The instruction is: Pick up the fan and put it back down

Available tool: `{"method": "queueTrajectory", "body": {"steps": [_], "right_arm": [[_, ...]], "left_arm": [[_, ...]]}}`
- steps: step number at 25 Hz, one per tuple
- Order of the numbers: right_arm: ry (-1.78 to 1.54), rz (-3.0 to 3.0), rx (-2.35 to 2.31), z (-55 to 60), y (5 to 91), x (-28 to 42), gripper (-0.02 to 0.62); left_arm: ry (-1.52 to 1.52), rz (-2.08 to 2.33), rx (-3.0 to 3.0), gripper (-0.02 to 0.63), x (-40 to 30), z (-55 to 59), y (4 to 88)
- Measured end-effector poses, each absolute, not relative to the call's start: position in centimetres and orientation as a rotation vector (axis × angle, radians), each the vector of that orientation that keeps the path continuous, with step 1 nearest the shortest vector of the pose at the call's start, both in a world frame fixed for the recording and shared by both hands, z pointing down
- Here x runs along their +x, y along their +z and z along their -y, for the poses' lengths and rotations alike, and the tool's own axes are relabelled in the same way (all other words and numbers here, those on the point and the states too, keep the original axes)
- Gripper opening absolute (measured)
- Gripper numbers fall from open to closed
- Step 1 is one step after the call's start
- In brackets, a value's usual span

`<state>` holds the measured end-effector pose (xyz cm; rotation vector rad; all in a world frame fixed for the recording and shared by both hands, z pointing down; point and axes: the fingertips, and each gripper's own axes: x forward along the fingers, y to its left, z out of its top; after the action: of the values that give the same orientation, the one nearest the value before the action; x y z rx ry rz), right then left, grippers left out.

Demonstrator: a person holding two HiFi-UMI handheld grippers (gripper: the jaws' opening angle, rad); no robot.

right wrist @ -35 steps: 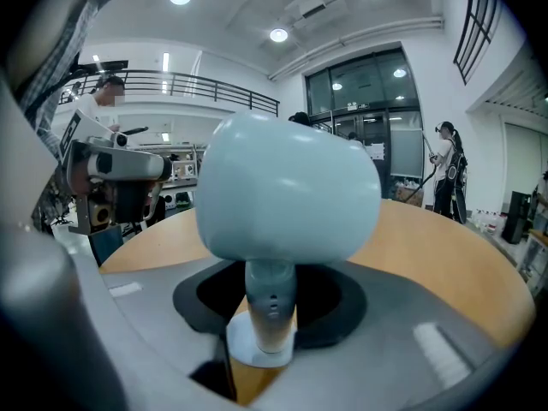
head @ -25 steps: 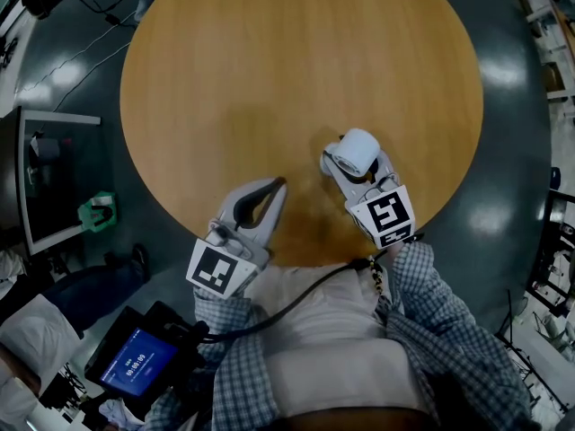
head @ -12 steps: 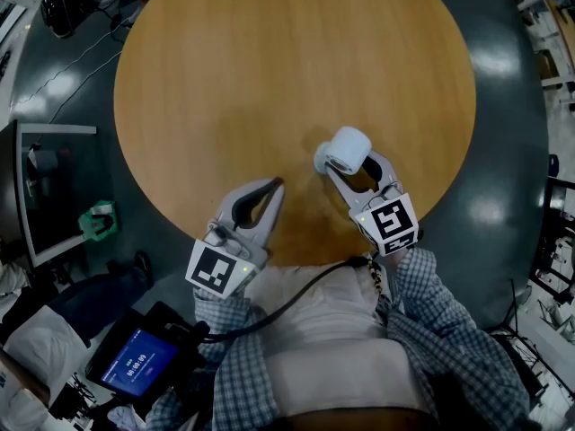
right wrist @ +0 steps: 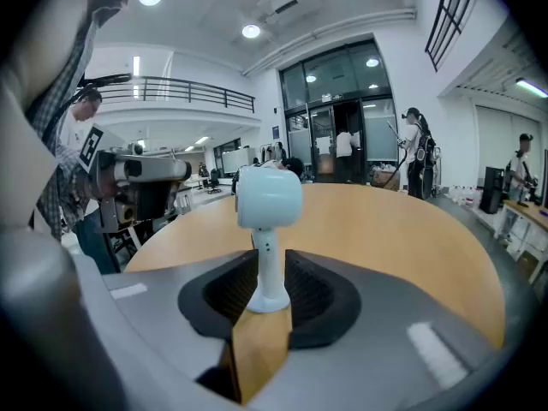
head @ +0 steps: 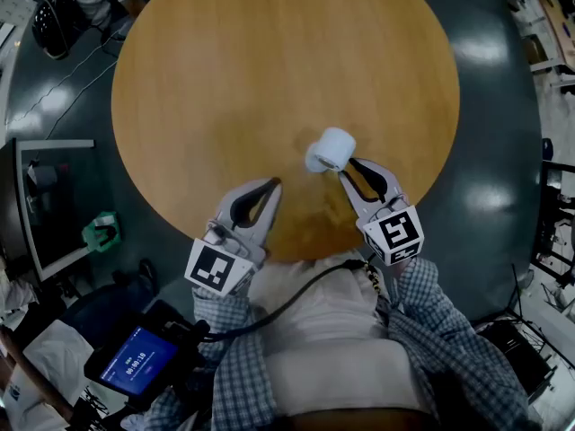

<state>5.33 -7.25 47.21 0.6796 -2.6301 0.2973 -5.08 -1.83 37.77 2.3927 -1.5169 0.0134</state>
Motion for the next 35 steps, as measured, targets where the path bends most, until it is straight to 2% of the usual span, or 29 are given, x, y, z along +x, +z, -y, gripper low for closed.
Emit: {"method": "queueTrajectory", "body": {"steps": [8,16,35], "right_arm": [[0.258,2.707,0.829,8.7,43.0,7.8,-0.005],[0.180,2.820,0.891,9.9,38.8,7.3,-0.006],[0.080,2.908,0.883,10.3,37.0,5.5,-0.002]], "left_arm": [[-0.021,1.480,2.467,0.000,-3.7,3.3,36.0],[-0.015,1.452,2.543,0.000,-3.2,3.6,35.9],[-0.006,1.454,2.620,0.000,-3.7,3.8,35.9]]}}
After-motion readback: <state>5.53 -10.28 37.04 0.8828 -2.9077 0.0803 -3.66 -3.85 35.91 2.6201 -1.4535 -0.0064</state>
